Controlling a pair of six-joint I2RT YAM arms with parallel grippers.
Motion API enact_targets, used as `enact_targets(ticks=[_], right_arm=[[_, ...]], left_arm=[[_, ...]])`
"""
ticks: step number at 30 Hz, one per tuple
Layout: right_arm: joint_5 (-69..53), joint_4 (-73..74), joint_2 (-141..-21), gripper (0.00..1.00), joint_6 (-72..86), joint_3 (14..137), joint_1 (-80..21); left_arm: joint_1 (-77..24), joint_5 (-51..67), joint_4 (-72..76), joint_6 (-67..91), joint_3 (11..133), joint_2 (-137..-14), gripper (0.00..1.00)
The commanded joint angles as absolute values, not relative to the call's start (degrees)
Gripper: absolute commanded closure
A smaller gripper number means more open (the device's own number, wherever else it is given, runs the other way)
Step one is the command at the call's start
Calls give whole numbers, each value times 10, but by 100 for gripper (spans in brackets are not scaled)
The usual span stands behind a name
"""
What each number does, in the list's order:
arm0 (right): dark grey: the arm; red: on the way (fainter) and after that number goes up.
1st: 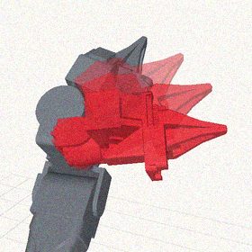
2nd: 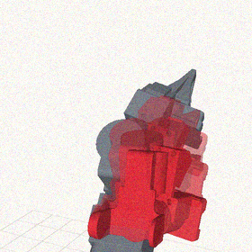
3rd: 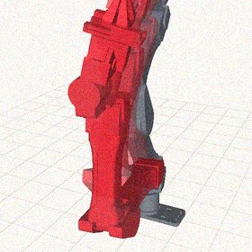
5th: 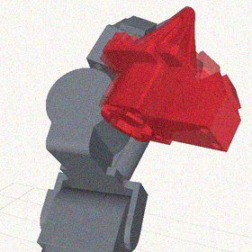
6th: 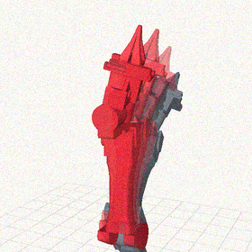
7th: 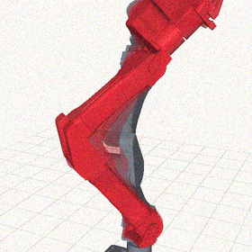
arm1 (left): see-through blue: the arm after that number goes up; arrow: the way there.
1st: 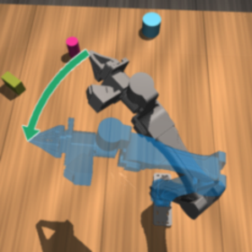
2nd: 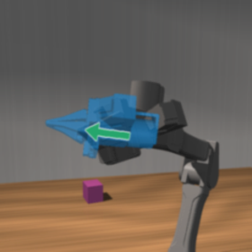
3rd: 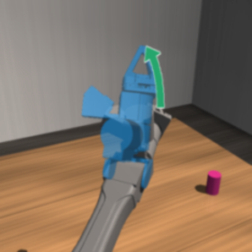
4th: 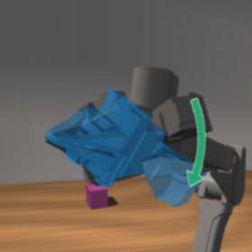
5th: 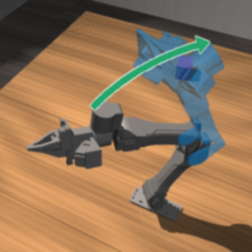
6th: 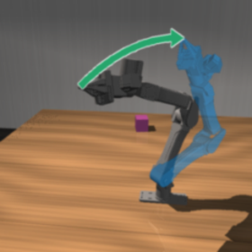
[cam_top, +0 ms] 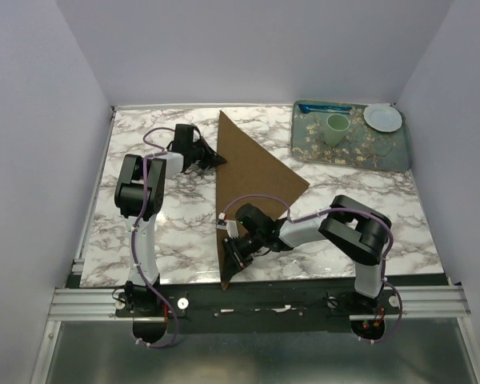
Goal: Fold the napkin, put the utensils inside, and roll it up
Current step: Fold the napkin
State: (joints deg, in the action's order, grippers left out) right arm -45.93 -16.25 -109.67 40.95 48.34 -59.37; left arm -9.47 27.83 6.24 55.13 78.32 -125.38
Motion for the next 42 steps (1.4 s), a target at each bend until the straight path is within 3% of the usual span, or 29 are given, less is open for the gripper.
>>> enact_targets(ticks=[1,9,14,15,22,29,34,42], right_arm=[[-468,-148,-1104,74,392,497,-607],[-486,-138,-1129,74,377,496,-624],[-441,-113,-1054,73,376,497,-612],[-425,-99,-1040,73,370,499,-607],[-288,-19,-951,66,389,469,-498],[-214,58,-927,64,368,495,-349],[-220,78,-902,64,334,517,-320],[-216,80,-870,64,319,505,-307]], left_arm=[[-90,236,11,528,784,-1288,100],[-89,238,10,525,787,-1289,100],[-89,250,9,505,788,-1258,99],[-89,253,9,503,788,-1248,96],[-89,260,-11,467,813,-1157,53],[-91,194,-62,407,877,-1199,41],[-96,135,-97,340,922,-1260,40],[-95,164,-67,351,933,-1303,53]])
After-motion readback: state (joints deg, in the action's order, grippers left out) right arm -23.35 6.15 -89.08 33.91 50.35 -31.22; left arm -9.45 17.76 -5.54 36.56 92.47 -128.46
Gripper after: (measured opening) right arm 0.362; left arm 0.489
